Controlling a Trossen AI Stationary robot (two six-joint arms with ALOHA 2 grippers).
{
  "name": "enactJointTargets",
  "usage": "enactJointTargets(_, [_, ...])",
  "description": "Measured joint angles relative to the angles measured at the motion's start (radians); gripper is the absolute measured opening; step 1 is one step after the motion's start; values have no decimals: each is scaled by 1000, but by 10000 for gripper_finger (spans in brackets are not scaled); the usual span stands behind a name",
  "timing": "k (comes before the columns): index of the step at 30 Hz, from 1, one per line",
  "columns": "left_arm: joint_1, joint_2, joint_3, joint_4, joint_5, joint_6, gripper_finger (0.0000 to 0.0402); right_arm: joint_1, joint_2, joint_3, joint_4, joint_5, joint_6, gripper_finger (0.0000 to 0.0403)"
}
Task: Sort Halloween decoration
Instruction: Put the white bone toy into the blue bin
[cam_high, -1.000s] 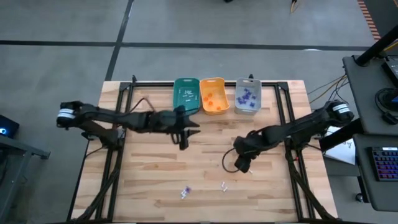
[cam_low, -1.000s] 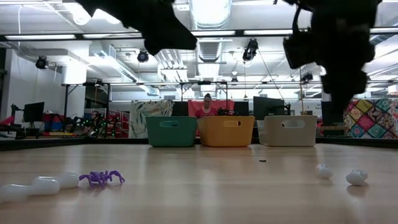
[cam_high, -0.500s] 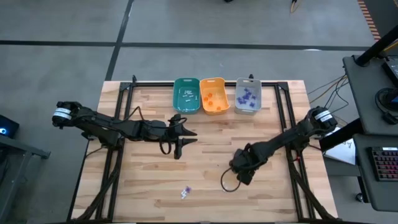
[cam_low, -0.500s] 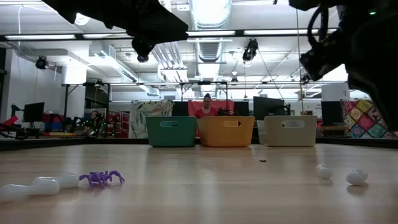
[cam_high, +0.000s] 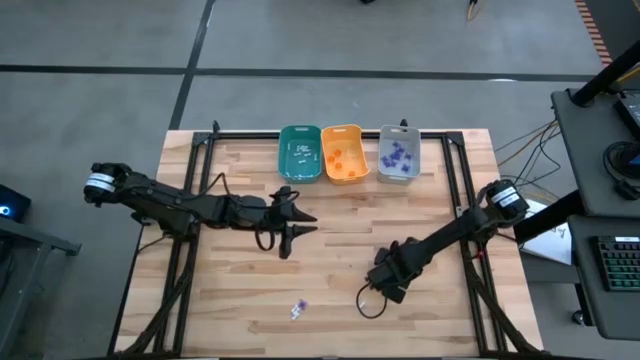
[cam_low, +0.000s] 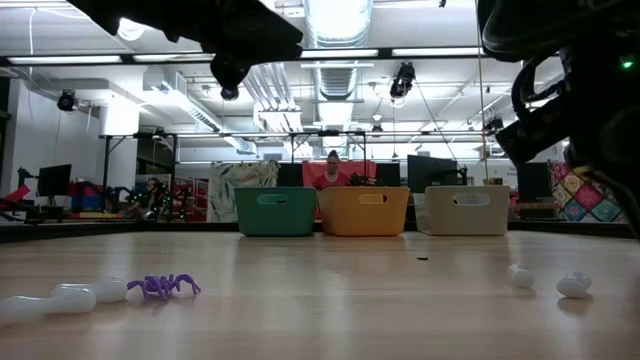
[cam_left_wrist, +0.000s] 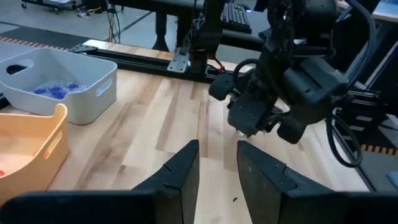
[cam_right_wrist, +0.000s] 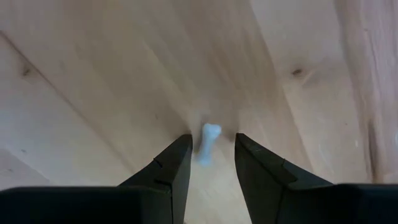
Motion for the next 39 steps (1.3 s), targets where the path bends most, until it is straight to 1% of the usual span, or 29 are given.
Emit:
enactJointTargets(9, [-14, 0, 0, 10, 0, -1, 90, 1, 14, 2, 14, 17, -18, 105])
enactJointTargets(18, [-14, 0, -1, 15, 0, 0, 90, 1, 15, 1, 18, 22, -15, 103])
enactJointTargets(20, [-15, 0, -1, 15, 0, 0, 90, 1, 15, 1, 23, 22, -14, 88])
enactJointTargets(23, [-15, 0, -1, 14, 0, 0, 90, 1, 15, 1, 37, 21, -18, 33])
enactJointTargets(24, [-15, 0, -1, 14, 0, 0, 90, 1, 15, 2, 39, 21, -24, 21])
enactJointTargets(29, [-15, 0, -1, 14, -2, 0, 90, 1, 15, 1, 39, 21, -26, 11])
enactJointTargets(36, [-15, 0, -1, 13, -13, 0, 90, 0, 7, 0, 39, 22, -37, 9])
enactJointTargets(39, [-15, 0, -1, 13, -15, 0, 90, -2, -15, 2, 27, 49, -49, 9])
